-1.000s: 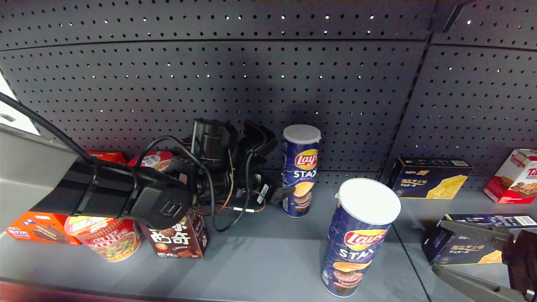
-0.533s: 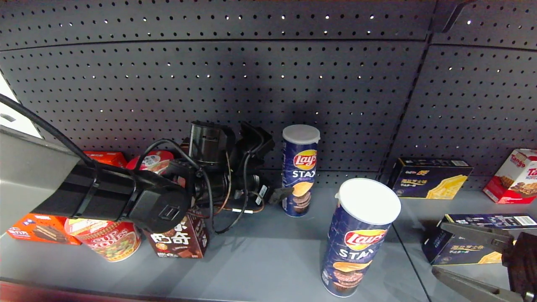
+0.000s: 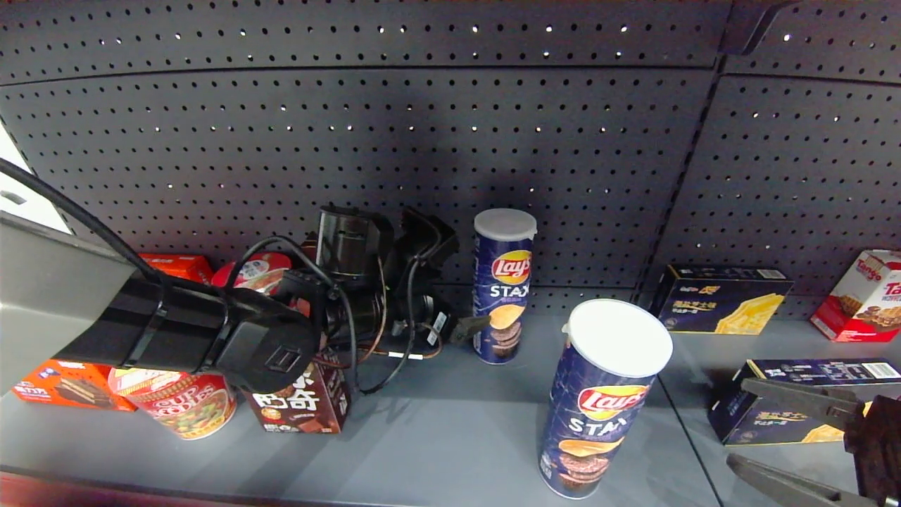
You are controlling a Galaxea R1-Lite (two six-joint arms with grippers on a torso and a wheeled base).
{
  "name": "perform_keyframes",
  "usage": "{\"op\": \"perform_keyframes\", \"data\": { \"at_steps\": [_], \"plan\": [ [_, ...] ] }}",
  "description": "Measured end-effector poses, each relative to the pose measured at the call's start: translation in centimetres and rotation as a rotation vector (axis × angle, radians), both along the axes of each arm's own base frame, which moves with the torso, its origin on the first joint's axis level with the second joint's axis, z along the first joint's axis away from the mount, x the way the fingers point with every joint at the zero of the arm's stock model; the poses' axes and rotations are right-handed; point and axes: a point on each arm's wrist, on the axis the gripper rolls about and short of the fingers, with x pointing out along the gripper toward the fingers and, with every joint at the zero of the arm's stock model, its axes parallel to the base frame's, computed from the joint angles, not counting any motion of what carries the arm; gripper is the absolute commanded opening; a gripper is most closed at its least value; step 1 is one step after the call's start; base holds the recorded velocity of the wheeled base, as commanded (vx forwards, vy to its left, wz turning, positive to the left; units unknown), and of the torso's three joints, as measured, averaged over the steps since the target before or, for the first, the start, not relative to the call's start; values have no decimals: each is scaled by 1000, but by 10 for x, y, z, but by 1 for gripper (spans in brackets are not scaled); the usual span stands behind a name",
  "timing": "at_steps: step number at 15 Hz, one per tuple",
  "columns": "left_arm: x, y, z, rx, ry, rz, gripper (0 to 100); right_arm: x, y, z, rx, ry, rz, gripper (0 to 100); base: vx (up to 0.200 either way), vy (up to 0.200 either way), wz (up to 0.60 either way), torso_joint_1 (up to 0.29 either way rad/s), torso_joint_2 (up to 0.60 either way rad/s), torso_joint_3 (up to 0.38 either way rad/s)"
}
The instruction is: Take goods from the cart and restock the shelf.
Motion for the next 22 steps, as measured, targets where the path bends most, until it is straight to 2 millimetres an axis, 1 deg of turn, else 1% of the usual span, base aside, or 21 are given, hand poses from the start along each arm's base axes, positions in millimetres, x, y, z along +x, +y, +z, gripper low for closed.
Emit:
{"op": "perform_keyframes", "data": {
  "at_steps": [6,8,10,13,17,22],
  "plan": [
    [-1,0,-1,1,2,-3,100,0,0,0,0,1,0,100,0,0,0,0,0,0],
    [-5,-1,-1,5,6,-11,100,0,0,0,0,1,0,100,0,0,0,0,0,0],
    [-14,0,-1,10,11,-22,100,0,0,0,0,1,3,100,0,0,0,0,0,0],
    [-24,2,10,3,-12,-33,100,0,0,0,0,2,9,100,0,0,0,0,0,0],
    [-36,1,31,-26,-63,-51,100,0,0,0,1,3,13,100,0,0,0,0,0,0],
    [-53,15,60,-66,-129,-39,100,-1,0,-5,-5,22,15,100,0,0,0,0,0,0]
  ]
}}
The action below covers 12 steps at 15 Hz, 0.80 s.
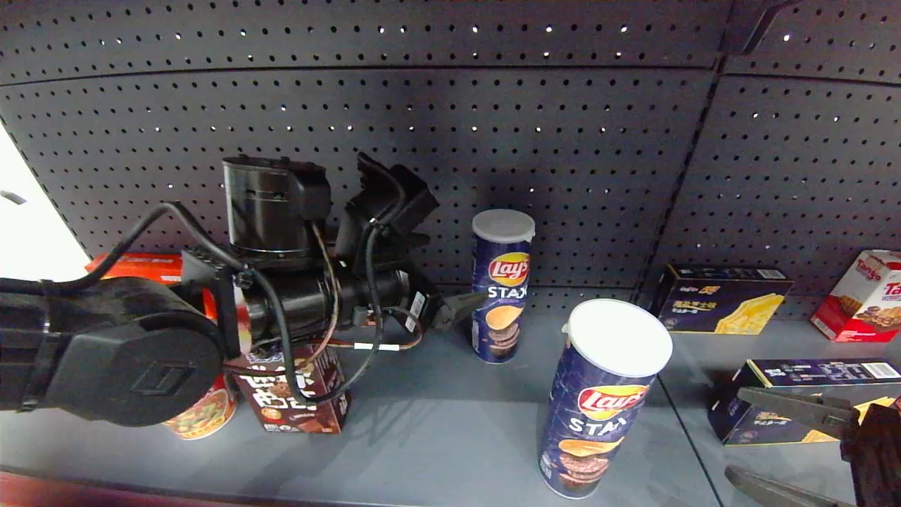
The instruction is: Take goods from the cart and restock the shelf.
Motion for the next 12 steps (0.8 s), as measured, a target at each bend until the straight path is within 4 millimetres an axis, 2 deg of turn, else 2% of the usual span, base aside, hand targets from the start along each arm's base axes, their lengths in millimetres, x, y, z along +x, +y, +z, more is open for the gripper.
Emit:
{"op": "perform_keyframes", "data": {
  "at_steps": [4,7,9,12],
  "plan": [
    [-25,24,37,-61,-95,43,100,-1,0,-4,-4,15,10,100,0,0,0,0,0,0],
    [-48,62,55,-93,-157,126,100,0,1,0,1,0,22,100,0,0,0,0,0,0],
    [-68,87,57,-108,-170,188,100,2,2,5,6,-17,27,100,0,0,0,0,0,0],
    [-105,115,45,-132,-161,254,100,4,3,7,4,-18,26,100,0,0,0,0,0,0]
  ]
}}
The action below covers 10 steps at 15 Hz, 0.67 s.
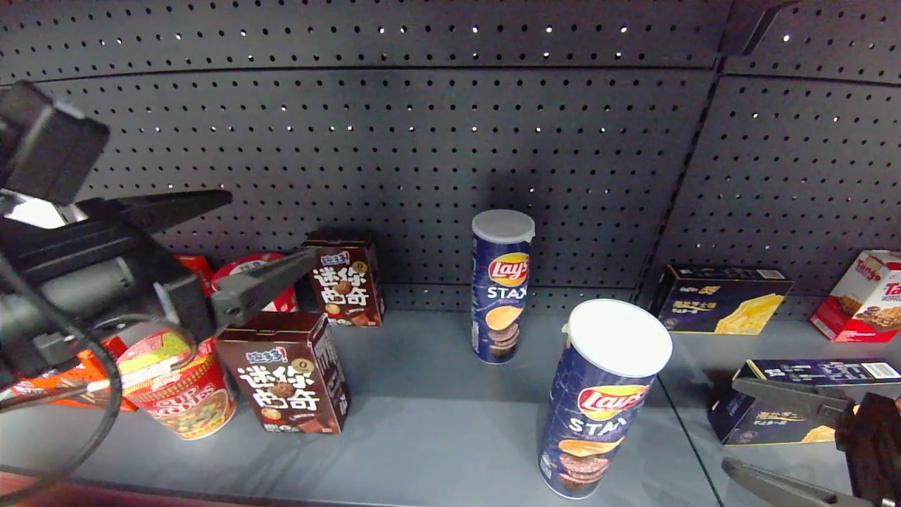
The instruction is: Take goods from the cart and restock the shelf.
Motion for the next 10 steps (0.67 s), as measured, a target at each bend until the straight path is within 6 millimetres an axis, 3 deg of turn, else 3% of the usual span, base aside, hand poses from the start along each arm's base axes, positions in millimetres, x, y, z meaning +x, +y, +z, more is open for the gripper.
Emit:
{"op": "perform_keyframes", "data": {
  "at_steps": [5,10],
  "plan": [
    [-62,41,-37,-29,12,162,100,9,3,3,-7,7,-3,100,0,0,0,0,0,0],
    [-123,62,-101,-54,36,411,100,13,4,2,-12,22,-2,100,0,0,0,0,0,0]
  ]
}}
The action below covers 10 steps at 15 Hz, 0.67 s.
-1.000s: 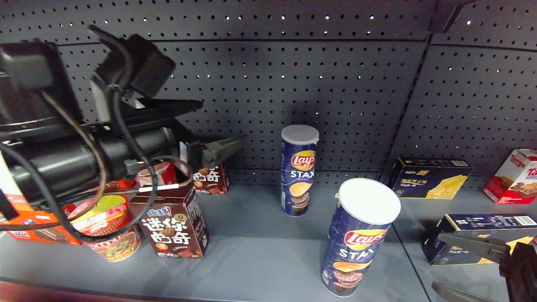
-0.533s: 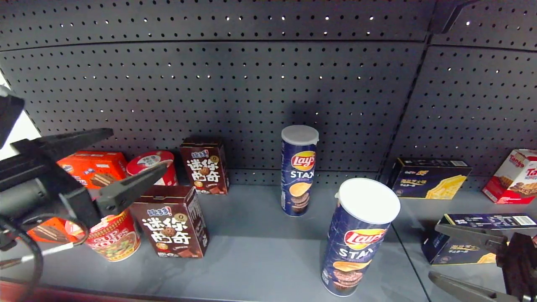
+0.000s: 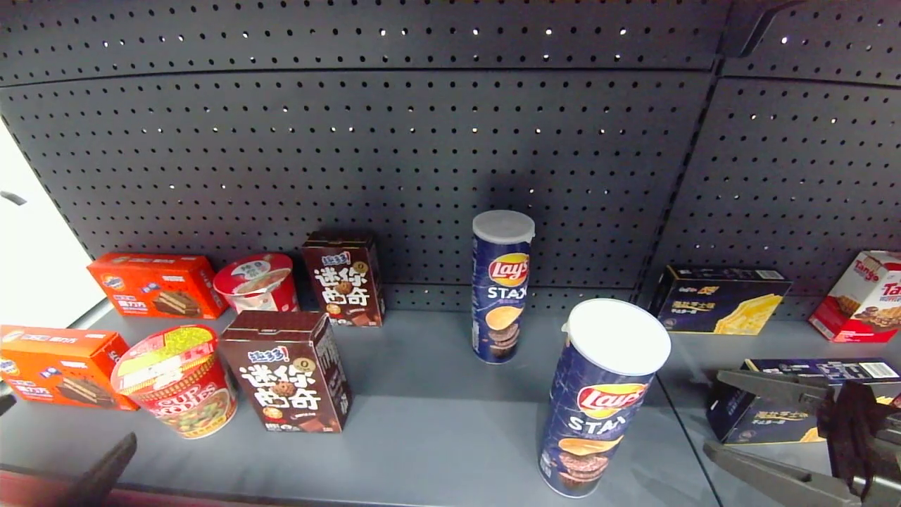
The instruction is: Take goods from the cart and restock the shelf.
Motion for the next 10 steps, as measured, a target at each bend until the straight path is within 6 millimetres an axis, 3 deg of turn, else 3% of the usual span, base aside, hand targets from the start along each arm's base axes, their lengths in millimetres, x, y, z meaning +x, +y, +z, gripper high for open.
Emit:
{"op": "perform_keyframes", "data": {
  "at_steps": [6,10],
  "plan": [
    [-45,4,-48,-11,67,46,100,2,3,0,-6,5,6,100,0,0,0,0,0,0],
    [-65,1,-71,-29,50,-88,100,5,4,9,-26,-53,-21,100,0,0,0,0,0,0]
  ]
}}
